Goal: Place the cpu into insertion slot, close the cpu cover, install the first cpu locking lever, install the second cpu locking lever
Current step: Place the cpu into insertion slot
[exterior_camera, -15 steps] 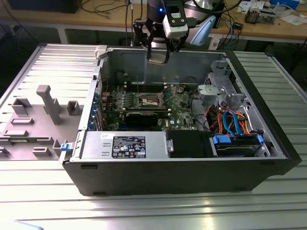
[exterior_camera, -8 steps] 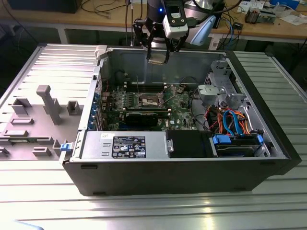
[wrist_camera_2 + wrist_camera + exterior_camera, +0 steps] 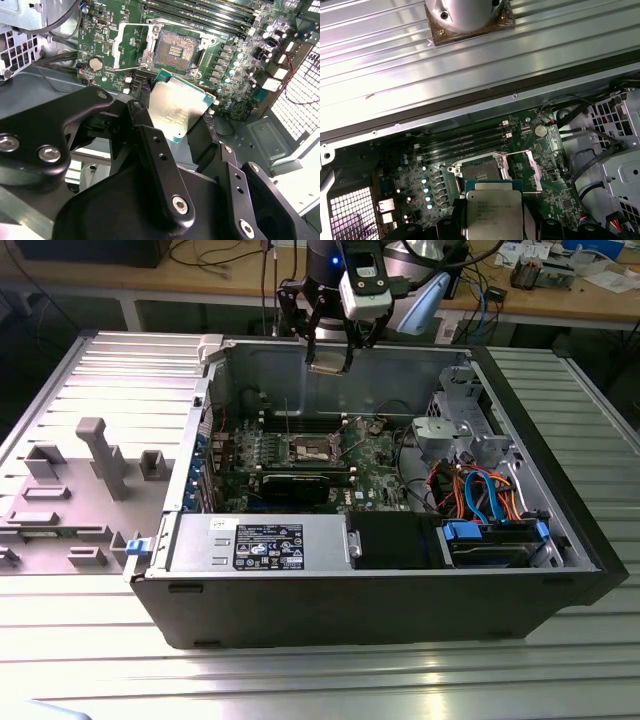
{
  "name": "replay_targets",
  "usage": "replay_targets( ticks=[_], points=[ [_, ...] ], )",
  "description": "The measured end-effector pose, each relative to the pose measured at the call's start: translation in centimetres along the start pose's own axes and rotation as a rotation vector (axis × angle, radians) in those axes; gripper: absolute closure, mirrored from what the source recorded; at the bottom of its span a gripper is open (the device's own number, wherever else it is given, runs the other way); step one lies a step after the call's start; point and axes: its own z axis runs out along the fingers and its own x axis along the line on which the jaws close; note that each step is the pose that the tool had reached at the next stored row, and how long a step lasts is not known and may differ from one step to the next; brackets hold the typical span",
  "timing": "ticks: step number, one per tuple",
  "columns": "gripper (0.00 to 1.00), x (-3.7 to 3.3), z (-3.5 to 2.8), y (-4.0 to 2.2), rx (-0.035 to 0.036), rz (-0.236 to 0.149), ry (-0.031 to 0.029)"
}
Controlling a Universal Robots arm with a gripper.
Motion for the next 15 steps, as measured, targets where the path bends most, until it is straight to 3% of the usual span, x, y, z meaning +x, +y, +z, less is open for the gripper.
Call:
replay_targets(
  ticks=[9, 15],
  points=[
    [0.46, 0.00, 0.01, 0.00, -0.0009, 0.042, -0.0038],
    [0.46, 0.15, 0.01, -0.04, -0.0010, 0.045, -0.0041]
  ],
)
